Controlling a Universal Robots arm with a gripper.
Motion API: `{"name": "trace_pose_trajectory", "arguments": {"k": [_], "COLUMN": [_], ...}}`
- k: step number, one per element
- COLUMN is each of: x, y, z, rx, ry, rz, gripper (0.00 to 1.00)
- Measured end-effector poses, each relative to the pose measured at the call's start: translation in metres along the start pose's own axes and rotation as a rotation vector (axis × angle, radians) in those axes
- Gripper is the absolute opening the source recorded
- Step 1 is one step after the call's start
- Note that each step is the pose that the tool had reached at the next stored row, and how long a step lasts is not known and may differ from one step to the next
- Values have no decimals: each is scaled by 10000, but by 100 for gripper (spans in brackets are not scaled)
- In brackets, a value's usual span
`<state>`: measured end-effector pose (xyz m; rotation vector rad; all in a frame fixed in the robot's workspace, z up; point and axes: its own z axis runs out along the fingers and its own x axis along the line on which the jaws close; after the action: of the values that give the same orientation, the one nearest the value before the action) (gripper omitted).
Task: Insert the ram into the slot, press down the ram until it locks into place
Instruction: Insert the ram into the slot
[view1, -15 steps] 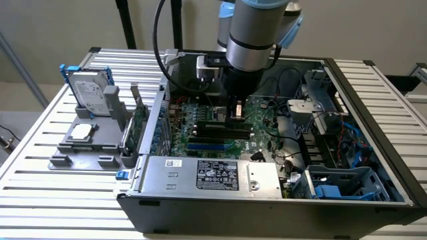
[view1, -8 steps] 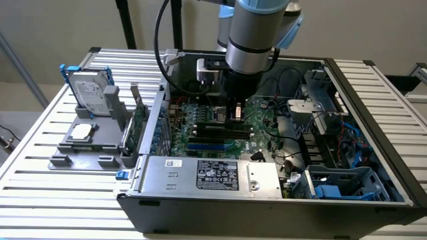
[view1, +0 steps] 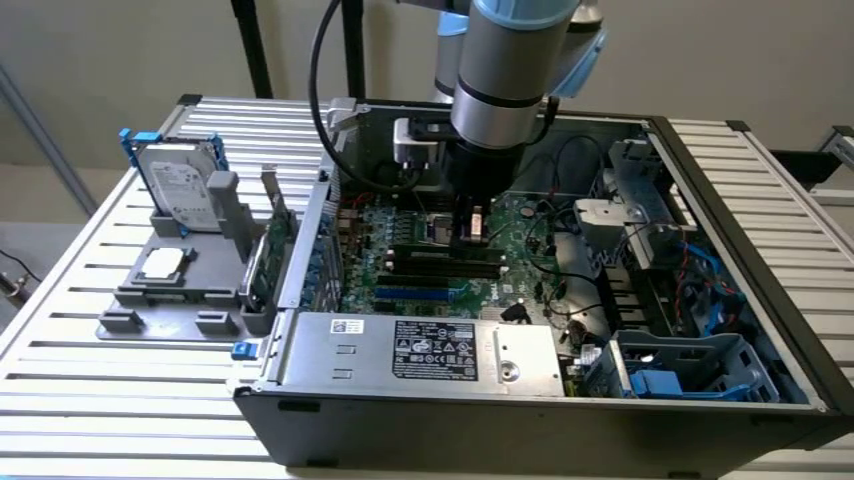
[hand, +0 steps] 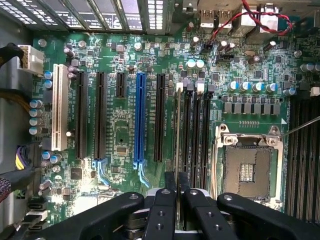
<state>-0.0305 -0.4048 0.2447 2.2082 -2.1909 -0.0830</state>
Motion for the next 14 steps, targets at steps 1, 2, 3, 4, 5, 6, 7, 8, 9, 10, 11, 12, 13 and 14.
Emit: {"name": "trace_pose_trajectory", "arguments": {"k": [1,2,3,4,5,6,7,8,9,10,11,12,13,14], "x": [-6,-11,-14,-15,-15,-15,-15,-15,-15,-14,-14,-14,-14,-14], "y": [-4,-8,-13,-22,-28,-29,-29,-30,-31,-32,-33,-33,-34,-34], "z": [3,6,10,12,14,19,26,34,44,58,72,87,100,108], "rx": [0,0,1,0,-2,-1,-2,-2,-2,-2,-5,-9,-15,-20], "ry": [-1,-1,-1,-1,2,3,5,6,6,6,5,4,4,4], "rz": [-1,0,1,1,1,0,1,1,1,1,2,4,7,11], "gripper": [13,13,13,13,13,13,13,13,13,13,13,13,13,13]}}
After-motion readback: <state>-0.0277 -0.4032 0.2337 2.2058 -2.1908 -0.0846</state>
